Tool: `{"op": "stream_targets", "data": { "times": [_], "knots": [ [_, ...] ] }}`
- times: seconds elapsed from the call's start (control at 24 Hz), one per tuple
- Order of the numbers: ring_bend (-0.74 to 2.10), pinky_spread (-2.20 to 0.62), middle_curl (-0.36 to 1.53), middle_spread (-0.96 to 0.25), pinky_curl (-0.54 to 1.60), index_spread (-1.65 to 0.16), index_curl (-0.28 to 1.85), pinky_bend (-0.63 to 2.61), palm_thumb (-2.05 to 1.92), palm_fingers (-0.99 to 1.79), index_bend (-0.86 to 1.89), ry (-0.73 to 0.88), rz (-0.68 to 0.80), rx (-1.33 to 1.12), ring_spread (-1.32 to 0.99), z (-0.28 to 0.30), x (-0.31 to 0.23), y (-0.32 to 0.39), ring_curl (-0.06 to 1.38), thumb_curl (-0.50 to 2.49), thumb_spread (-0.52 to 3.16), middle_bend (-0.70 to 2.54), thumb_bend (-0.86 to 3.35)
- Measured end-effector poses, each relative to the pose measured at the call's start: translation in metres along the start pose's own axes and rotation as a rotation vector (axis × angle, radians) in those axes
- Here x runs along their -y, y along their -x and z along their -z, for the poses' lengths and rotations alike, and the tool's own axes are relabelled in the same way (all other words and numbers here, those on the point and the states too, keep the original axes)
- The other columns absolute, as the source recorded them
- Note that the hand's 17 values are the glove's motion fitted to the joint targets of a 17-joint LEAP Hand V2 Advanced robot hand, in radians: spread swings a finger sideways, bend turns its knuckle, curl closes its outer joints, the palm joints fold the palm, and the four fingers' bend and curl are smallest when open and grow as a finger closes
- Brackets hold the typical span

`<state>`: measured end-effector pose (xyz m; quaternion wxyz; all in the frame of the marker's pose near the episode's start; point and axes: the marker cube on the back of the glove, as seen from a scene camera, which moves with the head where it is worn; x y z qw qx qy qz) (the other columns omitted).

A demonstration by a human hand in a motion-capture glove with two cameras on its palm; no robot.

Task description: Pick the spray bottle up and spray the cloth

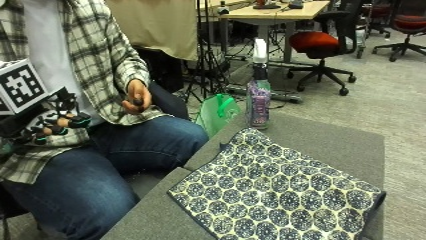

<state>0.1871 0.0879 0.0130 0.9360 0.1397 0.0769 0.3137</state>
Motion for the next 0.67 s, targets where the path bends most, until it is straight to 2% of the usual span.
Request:
{"op": "stream_targets", "data": {
  "times": [0.29,0.67],
  "knots": [
    [0.2,0.22,0.31,-0.13,0.3,-0.39,0.34,0.29,0.52,0.15,0.19,0.058,-0.087,0.031,0.06,-0.027,-0.069,0.009,0.31,0.47,1.05,0.16,-0.02],
    [0.2,0.21,0.29,-0.13,0.3,-0.39,0.34,0.3,0.56,0.15,0.19,0.051,-0.134,0.082,0.07,-0.038,-0.094,0.012,0.3,0.48,1.07,0.17,-0.02]
  ]
}}
